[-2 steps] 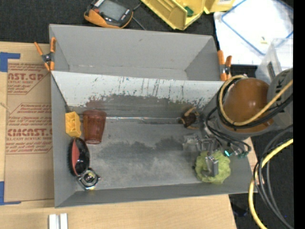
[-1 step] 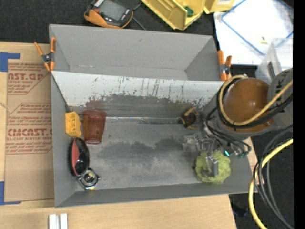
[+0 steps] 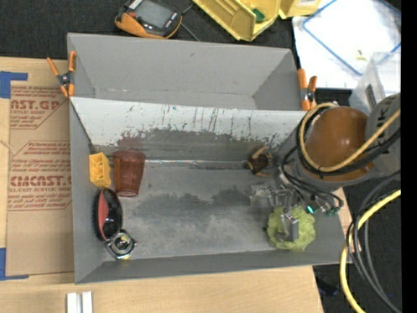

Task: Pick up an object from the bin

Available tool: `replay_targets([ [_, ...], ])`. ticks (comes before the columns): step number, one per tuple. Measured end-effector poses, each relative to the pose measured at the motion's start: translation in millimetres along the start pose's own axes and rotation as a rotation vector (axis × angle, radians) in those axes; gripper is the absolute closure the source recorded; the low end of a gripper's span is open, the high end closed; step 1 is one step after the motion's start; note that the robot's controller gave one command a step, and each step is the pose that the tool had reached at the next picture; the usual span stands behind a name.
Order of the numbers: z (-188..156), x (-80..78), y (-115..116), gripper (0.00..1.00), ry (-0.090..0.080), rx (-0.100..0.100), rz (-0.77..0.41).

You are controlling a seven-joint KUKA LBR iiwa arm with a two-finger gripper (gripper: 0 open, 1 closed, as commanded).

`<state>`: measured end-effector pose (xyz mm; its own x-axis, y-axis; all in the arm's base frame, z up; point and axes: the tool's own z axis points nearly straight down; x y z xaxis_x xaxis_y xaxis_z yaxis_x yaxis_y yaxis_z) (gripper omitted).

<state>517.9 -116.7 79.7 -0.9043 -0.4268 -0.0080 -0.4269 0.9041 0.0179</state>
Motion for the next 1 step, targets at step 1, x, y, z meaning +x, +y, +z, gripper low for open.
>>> replay_targets([
  [1, 0.0, 0.0, 0.0, 0.00, 0.000, 0.000, 0.000],
])
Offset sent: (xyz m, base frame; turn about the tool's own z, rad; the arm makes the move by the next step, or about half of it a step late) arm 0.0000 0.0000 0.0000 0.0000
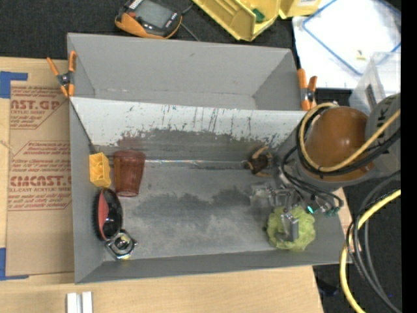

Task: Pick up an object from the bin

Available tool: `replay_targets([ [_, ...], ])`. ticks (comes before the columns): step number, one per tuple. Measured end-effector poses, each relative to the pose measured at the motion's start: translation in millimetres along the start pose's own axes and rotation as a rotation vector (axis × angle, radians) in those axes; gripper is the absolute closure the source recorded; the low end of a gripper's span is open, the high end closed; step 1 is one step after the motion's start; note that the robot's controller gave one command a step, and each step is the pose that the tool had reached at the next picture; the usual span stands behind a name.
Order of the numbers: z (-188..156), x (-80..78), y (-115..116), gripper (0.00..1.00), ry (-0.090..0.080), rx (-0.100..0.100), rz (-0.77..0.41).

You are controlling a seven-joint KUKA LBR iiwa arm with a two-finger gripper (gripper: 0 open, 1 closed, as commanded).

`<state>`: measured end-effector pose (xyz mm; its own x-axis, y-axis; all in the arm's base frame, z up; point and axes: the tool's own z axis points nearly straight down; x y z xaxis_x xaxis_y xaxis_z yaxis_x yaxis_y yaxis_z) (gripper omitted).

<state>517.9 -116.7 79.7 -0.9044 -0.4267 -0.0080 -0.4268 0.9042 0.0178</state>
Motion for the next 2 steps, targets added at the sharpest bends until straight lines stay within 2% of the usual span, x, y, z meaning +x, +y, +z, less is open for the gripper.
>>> replay_targets([
  [2, 0.0, 0.0, -0.1, 0.00, 0.000, 0.000, 0.000],
])
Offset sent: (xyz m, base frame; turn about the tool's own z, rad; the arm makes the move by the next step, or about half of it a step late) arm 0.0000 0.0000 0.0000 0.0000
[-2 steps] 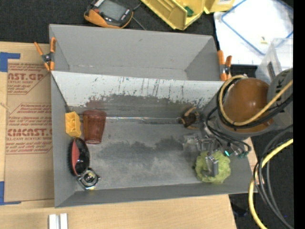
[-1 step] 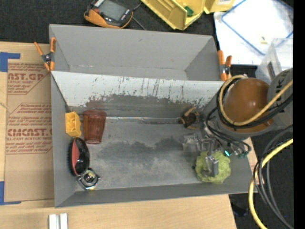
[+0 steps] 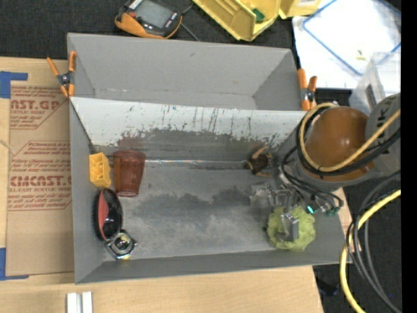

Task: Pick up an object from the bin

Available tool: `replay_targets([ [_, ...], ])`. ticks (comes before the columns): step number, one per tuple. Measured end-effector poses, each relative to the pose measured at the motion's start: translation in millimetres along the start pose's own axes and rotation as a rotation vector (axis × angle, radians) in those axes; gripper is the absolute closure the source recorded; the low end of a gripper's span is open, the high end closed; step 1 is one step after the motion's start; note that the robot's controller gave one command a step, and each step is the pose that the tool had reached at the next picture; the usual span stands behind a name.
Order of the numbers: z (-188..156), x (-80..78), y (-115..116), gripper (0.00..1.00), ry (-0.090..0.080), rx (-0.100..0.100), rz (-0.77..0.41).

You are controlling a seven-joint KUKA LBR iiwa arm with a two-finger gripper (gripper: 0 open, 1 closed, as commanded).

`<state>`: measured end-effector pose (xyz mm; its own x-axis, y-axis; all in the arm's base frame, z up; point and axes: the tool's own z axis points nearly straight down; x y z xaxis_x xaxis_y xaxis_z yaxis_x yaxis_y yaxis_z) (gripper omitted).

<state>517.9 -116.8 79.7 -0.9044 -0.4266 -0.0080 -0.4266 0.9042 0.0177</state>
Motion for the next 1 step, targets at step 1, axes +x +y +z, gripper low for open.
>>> replay_targets([
  [1, 0.0, 0.0, 0.0, 0.00, 0.000, 0.000, 0.000],
])
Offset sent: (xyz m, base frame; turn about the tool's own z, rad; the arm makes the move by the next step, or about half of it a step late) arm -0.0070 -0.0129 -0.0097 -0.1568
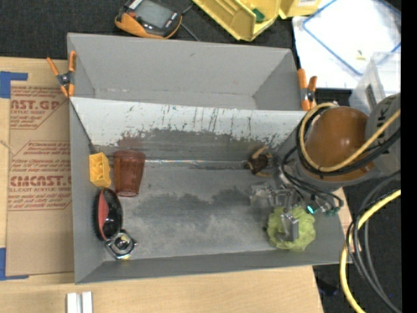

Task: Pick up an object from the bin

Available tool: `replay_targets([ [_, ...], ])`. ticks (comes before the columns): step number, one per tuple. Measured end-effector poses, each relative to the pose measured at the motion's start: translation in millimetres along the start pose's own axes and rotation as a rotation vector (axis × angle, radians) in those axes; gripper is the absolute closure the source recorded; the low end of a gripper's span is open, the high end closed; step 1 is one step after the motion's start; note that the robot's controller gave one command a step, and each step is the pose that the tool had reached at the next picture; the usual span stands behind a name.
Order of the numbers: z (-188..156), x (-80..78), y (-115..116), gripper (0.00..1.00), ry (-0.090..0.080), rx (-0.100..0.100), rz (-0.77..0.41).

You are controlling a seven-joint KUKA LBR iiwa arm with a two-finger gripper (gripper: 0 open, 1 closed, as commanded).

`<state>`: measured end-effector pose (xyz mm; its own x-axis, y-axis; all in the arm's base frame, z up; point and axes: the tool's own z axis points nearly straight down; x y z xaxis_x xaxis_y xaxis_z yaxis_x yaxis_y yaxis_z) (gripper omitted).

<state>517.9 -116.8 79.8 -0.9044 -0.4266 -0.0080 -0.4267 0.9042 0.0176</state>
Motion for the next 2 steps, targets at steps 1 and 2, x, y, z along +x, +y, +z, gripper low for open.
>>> replay_targets([
  [1, 9.5, 8.1, -0.9, 0.00, -0.002, -0.015, -0.155],
  [2, 9.2, 8.8, -3.7, 1.00, -0.003, -0.008, -0.158],
])
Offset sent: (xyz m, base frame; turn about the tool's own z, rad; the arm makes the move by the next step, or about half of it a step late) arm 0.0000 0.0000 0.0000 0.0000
